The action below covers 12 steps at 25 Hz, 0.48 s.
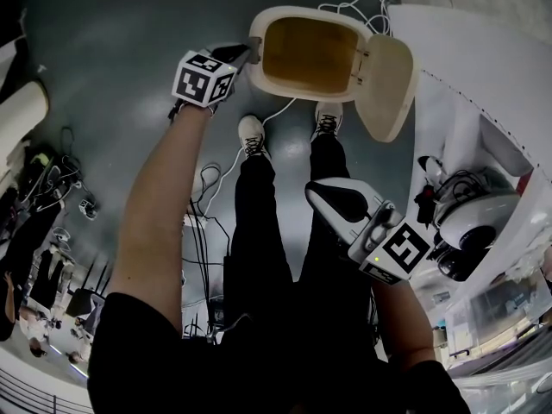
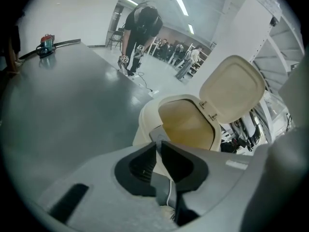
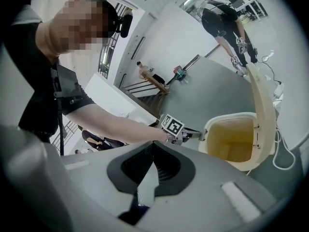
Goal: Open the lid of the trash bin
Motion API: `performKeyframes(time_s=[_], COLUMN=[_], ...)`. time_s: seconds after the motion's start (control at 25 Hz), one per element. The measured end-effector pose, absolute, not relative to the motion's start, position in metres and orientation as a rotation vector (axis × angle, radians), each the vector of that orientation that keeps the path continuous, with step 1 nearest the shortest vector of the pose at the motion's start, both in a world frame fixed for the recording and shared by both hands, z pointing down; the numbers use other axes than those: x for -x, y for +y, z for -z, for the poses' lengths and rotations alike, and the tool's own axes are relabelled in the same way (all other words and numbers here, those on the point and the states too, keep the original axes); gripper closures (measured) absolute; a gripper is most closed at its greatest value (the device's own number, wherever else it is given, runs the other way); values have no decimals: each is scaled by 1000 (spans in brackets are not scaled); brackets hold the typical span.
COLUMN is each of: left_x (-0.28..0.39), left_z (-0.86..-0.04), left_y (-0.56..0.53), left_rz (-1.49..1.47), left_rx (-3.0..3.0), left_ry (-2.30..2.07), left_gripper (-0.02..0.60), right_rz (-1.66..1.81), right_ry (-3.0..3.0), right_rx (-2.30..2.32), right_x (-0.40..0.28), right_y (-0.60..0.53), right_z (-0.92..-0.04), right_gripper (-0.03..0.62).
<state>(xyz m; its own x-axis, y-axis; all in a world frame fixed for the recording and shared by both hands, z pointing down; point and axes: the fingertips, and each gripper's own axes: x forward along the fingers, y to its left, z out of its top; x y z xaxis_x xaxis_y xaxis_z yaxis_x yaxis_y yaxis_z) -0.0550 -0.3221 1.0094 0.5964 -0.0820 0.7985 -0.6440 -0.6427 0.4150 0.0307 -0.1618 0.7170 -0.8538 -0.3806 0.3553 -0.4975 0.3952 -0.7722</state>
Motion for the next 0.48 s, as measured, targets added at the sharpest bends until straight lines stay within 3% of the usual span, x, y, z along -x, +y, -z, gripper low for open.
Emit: performKeyframes(time_s=[0.48], left_x=[72], left_z=[-948], left_y=[-310], left_rz=[-873], left_rx=[-2044], left_ry=[-640], left_gripper=[581], right_rz=[-1331], right_ry=[-2563], right_rx=[-810], right_x=[-32], right_y=[-164], right_z=[-668], right_gripper=[586])
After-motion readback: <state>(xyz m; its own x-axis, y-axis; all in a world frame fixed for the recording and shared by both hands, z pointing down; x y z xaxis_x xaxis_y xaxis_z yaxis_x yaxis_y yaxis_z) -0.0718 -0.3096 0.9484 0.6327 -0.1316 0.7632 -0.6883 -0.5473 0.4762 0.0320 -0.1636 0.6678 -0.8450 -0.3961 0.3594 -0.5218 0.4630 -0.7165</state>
